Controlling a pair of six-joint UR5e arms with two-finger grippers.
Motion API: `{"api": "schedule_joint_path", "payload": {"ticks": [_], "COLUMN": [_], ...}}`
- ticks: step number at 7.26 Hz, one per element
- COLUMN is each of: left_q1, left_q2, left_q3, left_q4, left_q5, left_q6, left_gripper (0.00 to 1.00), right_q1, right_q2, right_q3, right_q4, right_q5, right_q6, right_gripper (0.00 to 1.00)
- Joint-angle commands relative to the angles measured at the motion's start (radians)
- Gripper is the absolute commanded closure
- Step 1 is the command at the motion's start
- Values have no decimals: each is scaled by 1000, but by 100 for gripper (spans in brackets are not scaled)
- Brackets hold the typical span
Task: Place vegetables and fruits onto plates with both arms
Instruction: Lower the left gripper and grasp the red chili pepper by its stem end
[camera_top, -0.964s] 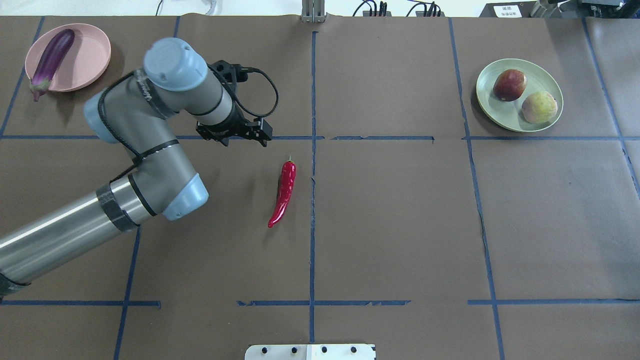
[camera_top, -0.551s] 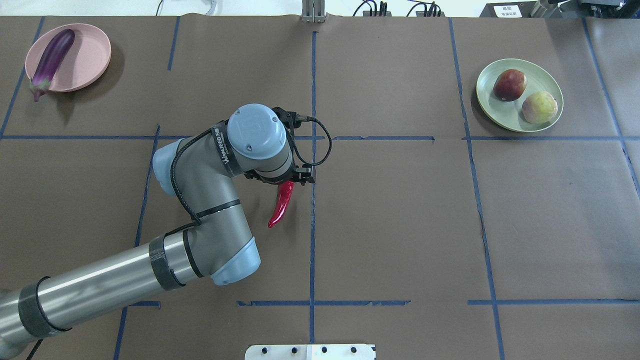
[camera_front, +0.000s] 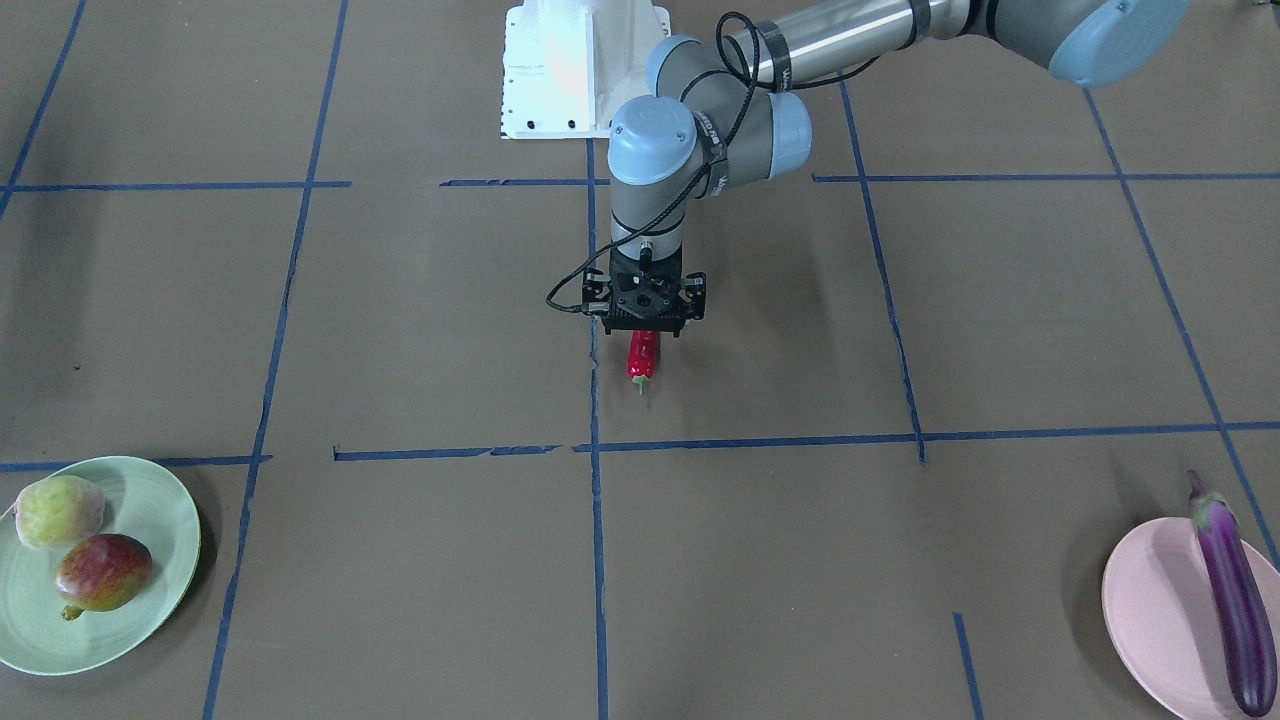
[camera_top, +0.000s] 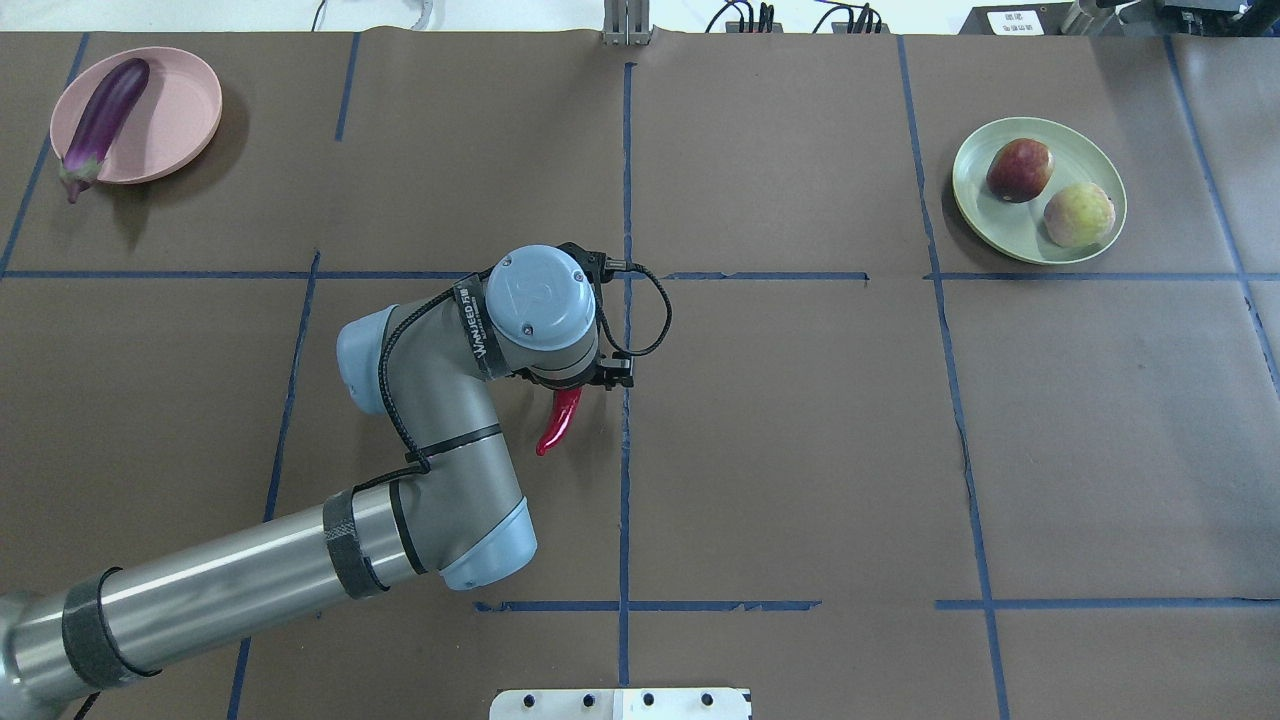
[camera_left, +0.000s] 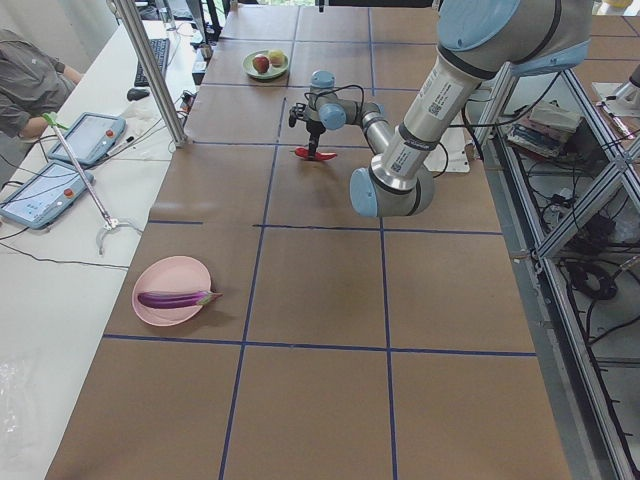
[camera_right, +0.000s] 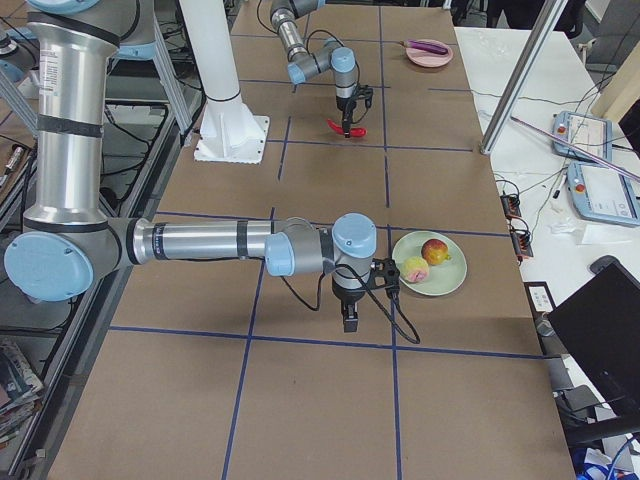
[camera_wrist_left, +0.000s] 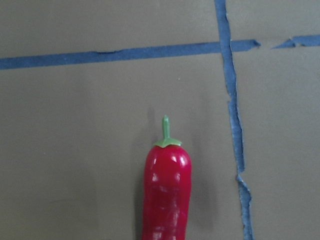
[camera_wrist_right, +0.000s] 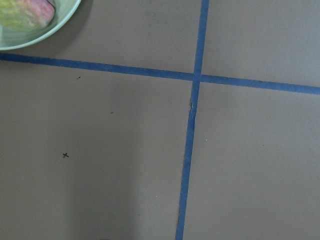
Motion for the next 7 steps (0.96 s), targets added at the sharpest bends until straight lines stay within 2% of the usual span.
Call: {"api": "schedule_joint_path", "payload": {"ticks": [1, 2, 3, 5, 7], "left_q1": [2, -4, -13, -83, -320], "left_q2": [-2, -7, -7, -8, 7], "left_q3": [18, 18, 10, -10, 7], "left_q4": [-2, 0, 1, 1, 10], "left_q5": [-1, -1, -1, -26, -207], "left_q6": [-3, -2, 0, 1, 9], "left_gripper": [57, 93, 100, 100, 100], "right_q1": [0, 0, 0, -1, -1], "right_q2": [1, 1, 1, 1, -1], "right_q3": [0, 0, 1, 1, 0], "right_q4": [0, 0, 0, 0, 0], "right_q5": [-2, -2, -2, -1, 1], "right_q6": [0, 0, 0, 0, 0], "right_gripper": [0, 0, 0, 0, 0]}}
